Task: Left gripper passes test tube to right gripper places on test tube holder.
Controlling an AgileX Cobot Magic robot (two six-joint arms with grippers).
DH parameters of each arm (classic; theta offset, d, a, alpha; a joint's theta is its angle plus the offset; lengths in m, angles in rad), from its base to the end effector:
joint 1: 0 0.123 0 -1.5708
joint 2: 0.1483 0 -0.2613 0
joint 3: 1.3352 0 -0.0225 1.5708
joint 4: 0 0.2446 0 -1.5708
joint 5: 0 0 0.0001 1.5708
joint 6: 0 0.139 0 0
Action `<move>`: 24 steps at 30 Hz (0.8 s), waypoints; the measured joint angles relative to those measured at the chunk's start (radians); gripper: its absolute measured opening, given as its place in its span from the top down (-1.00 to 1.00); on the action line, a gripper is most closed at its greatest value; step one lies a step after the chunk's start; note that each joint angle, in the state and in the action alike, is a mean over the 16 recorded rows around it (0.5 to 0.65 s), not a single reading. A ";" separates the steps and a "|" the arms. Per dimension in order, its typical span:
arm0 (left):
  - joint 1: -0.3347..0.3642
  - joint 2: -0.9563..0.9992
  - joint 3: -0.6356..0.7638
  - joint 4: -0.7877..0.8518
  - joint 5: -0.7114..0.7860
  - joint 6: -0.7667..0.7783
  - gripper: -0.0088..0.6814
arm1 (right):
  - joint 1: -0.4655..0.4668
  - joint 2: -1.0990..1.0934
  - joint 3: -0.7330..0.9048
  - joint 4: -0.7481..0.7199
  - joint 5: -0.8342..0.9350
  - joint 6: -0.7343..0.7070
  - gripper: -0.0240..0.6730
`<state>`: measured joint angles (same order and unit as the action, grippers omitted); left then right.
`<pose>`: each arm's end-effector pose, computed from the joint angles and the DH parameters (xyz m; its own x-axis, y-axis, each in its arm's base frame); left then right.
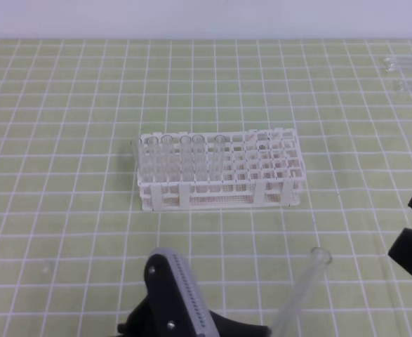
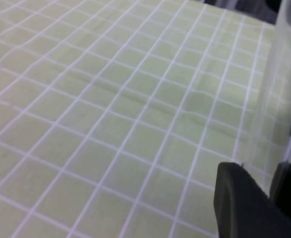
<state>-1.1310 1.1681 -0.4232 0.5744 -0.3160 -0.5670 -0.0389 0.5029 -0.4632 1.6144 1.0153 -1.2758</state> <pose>0.0930 -0.2527 0.1921 -0.1766 0.3394 -0.9239 0.9557 0.2836 -0.0785 0.1128 0.1137 0.3241 -0.1938 0.2026 -0.9599 -0.8071 0.5232 0.2734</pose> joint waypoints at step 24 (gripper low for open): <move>0.000 0.213 -0.090 -0.002 -0.287 0.092 0.76 | 0.023 0.018 -0.002 -0.117 0.073 -0.045 -0.38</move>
<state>-1.1308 1.3814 -0.5129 0.5726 -0.6031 -0.4752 -0.0157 0.5209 -0.4649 1.4976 1.0886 -1.3211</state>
